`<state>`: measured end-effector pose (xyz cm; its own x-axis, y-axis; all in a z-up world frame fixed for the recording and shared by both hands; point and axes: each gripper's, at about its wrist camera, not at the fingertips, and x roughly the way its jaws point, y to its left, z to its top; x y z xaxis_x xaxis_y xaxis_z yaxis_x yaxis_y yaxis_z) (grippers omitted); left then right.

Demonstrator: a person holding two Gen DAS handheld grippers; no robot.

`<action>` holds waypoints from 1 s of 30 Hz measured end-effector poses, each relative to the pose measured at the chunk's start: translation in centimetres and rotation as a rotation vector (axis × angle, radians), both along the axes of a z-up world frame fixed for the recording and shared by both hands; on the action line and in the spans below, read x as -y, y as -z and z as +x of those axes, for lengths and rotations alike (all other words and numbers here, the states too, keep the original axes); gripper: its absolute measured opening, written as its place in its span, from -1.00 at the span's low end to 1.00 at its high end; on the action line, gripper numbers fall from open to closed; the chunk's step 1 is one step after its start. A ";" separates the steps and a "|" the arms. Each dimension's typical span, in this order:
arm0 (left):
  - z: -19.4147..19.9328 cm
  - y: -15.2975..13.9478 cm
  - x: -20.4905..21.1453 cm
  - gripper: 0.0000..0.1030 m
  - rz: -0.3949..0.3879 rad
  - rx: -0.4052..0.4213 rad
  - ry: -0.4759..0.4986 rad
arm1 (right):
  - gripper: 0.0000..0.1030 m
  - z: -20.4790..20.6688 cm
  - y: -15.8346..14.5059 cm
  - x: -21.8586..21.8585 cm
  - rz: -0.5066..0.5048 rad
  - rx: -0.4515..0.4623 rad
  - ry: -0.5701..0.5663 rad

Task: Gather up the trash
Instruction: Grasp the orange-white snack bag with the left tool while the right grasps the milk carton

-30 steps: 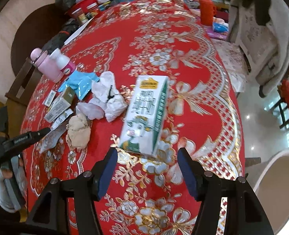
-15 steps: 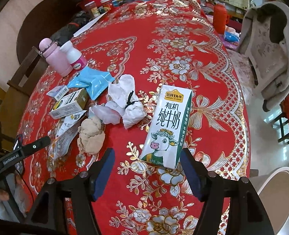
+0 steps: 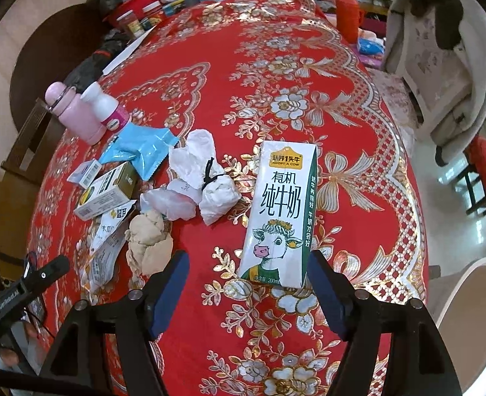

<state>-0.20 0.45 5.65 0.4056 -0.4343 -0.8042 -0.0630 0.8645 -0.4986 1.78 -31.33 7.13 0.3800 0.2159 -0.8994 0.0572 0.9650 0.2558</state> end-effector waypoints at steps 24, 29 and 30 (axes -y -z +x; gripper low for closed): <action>1.5 0.6 3.3 -0.05 -0.028 -0.021 0.087 | 0.46 0.3 0.9 2.4 0.052 -0.014 0.073; 2.1 0.5 3.4 -0.05 0.055 -0.007 0.061 | 0.48 1.3 1.3 3.0 0.044 -0.018 0.097; 2.0 0.3 3.1 -0.05 0.056 0.007 0.046 | 0.48 1.6 1.5 2.9 0.040 -0.024 0.095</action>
